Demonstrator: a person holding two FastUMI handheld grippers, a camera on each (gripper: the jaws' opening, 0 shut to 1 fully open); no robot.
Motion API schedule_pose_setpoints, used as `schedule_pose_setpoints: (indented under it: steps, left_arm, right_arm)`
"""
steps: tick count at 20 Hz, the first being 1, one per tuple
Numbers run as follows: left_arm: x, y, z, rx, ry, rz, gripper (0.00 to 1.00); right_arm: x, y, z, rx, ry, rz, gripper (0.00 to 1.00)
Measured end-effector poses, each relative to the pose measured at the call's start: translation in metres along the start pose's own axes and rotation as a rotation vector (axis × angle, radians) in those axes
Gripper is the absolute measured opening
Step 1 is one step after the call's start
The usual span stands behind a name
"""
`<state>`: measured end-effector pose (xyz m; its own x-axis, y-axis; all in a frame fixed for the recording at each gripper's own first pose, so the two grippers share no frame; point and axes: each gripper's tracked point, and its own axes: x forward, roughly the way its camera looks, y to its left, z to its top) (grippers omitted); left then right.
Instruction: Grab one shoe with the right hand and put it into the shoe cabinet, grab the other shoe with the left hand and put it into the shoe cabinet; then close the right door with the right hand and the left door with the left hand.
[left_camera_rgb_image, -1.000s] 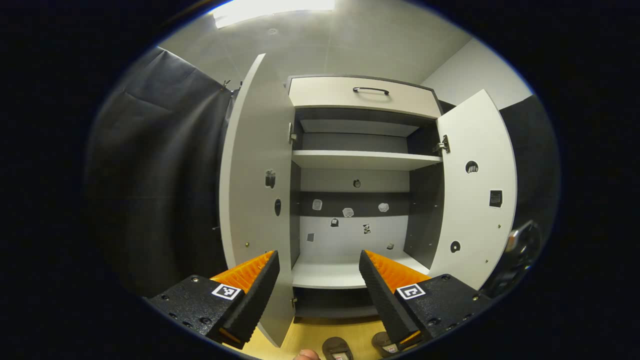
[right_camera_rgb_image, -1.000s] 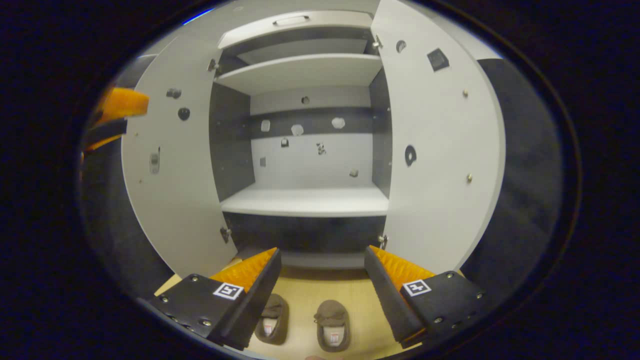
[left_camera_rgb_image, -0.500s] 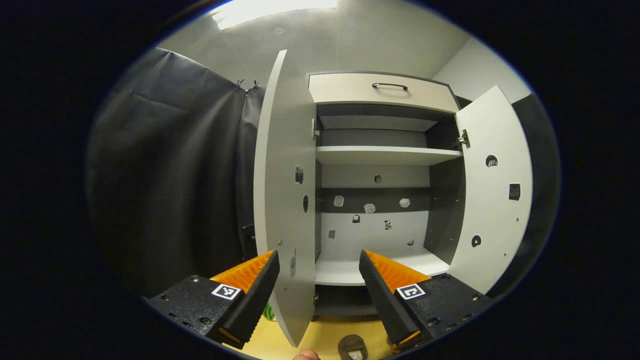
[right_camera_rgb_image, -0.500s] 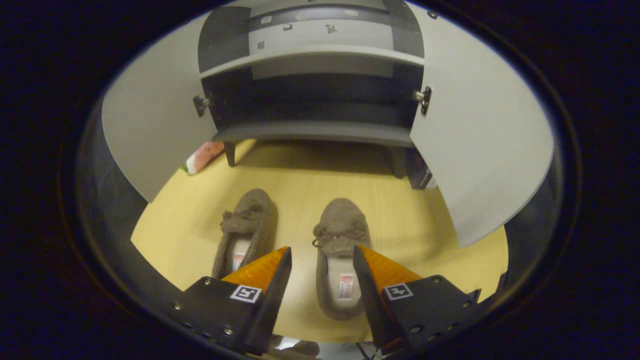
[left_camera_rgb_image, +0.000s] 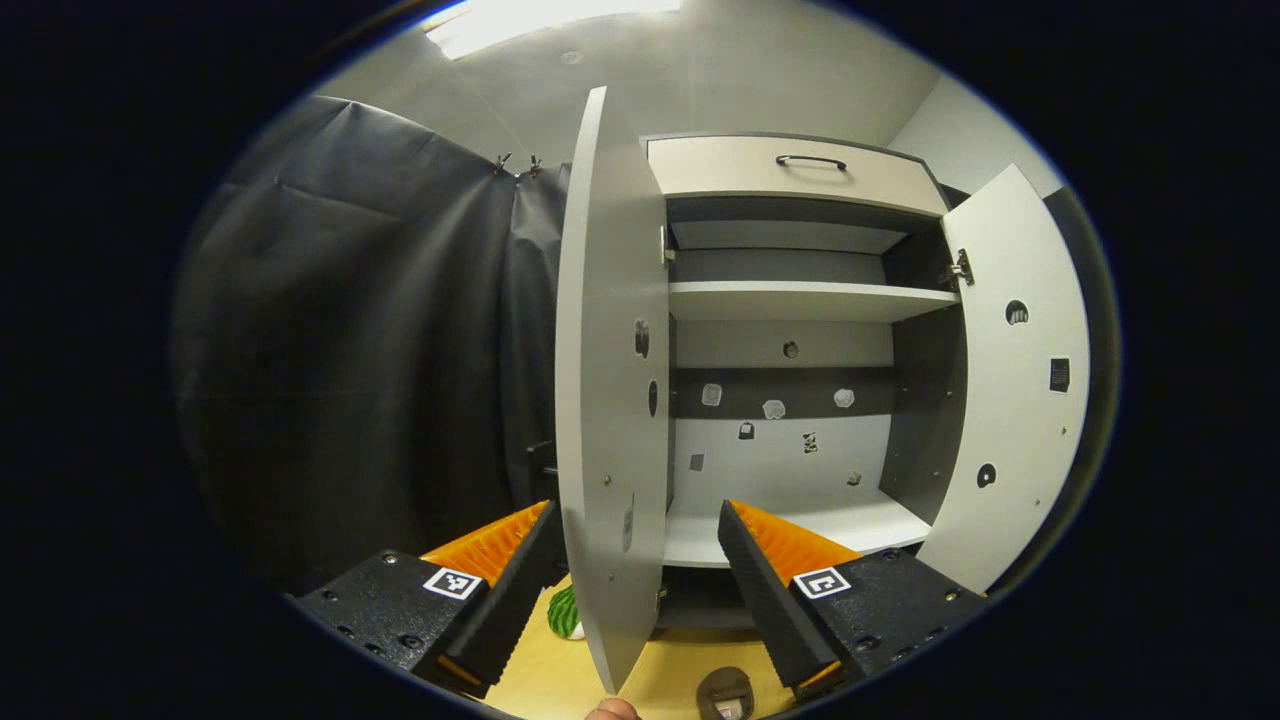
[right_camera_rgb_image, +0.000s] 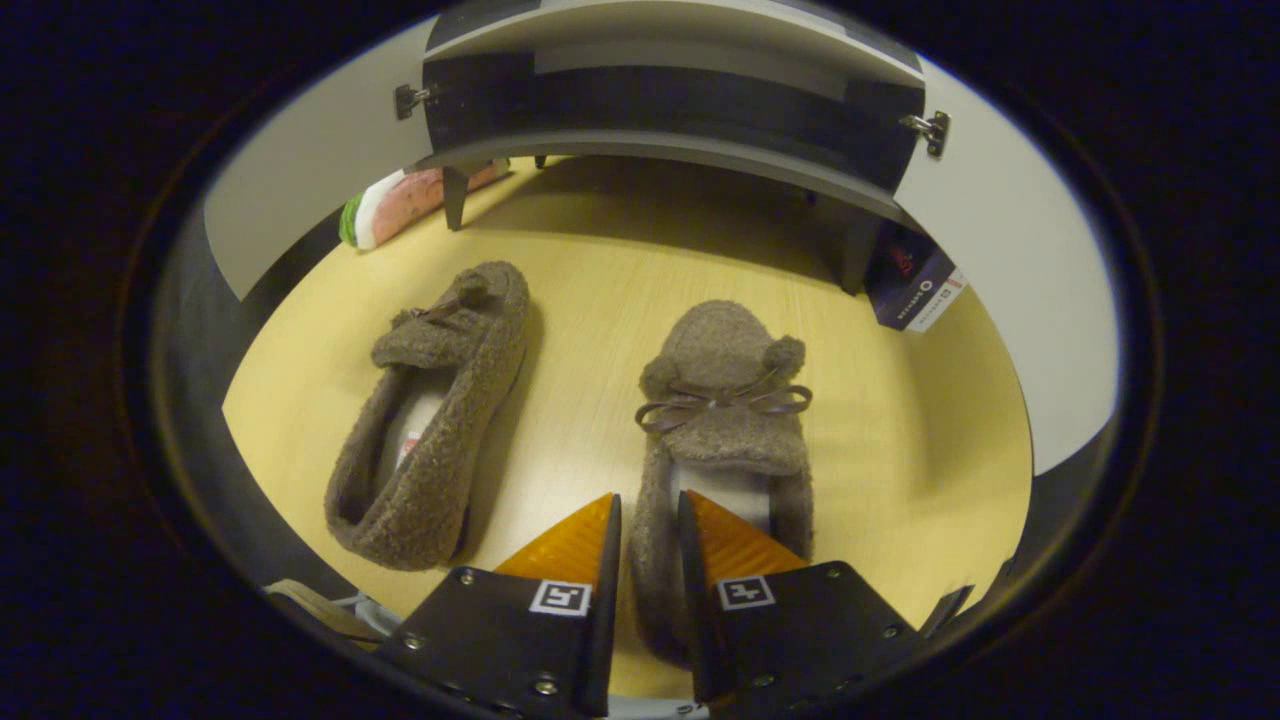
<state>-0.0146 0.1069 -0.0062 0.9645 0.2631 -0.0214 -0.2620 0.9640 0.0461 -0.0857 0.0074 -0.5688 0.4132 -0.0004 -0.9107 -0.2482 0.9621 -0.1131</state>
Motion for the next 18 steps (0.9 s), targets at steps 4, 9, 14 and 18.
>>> schedule_pose_setpoints:
  steps: [4, 9, 14, 18]
  left_arm:
    - [0.005, 0.003, -0.002, -0.008, -0.001, 0.01, 0.97]
    - [0.011, -0.008, -0.009, -0.019, 0.016, -0.016, 0.97]
    - [0.012, -0.009, -0.011, 0.001, 0.011, -0.016, 0.97]
    - [0.012, -0.008, -0.01, -0.008, 0.009, -0.027, 0.97]
  right_arm:
    - [0.003, -0.006, 0.0, -0.027, -0.012, -0.04, 0.07]
    - [-0.015, -0.018, 0.026, 0.106, -0.09, 0.013, 0.01]
    - [-0.064, -0.038, 0.077, 0.177, -0.21, 0.002, 0.01]
    - [-0.128, -0.041, 0.148, 0.208, -0.379, 0.024, 0.04]
